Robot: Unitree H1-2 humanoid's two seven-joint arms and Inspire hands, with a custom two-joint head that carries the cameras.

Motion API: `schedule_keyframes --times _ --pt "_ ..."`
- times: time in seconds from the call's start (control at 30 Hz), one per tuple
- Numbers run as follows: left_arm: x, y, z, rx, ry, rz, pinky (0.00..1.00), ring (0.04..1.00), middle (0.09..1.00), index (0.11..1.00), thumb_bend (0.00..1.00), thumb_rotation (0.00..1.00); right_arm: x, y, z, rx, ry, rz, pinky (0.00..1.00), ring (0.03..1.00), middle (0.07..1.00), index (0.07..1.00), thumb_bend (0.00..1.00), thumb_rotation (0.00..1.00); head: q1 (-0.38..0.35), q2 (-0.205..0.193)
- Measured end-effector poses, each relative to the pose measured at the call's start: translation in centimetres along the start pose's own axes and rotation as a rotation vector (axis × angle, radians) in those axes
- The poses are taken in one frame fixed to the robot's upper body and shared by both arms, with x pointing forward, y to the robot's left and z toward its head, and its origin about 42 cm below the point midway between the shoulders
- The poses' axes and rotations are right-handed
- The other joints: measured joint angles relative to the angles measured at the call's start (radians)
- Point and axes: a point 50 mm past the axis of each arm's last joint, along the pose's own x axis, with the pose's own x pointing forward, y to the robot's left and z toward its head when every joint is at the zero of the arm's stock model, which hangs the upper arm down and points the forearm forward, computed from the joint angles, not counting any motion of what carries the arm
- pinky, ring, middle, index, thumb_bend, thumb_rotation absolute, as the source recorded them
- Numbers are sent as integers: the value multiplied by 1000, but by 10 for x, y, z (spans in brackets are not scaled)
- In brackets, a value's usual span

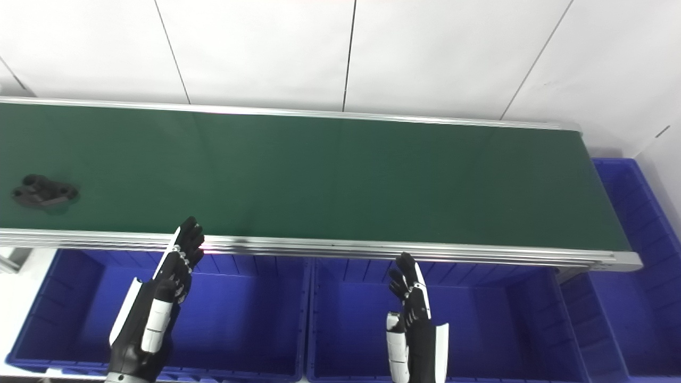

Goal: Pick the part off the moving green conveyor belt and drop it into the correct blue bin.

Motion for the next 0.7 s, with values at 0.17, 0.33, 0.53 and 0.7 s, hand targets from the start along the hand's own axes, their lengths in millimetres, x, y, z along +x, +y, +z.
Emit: schedule_keyframes --times 0.17,0.33,0.53,0.7 --pt "0 0 0 6 3 -2 1000 1000 1000 1000 624 1000 0 0 0 -1 3 9 855 868 906 908 736 1000 6 0" --pt "0 -1 -1 19 15 -3 1000 1000 1000 1000 631 1000 0 1 -1 -3 21 15 859 867 904 903 737 1000 12 -5" --pt "0 -1 -1 33 19 -4 1000 1000 1000 1000 633 1000 0 1 -2 -5 30 27 858 864 899 901 743 1000 14 -6" --pt "0 -2 -2 35 22 -5 1000 1000 1000 1000 629 1000 0 1 -3 -1 36 32 856 865 901 892 746 1000 25 -21"
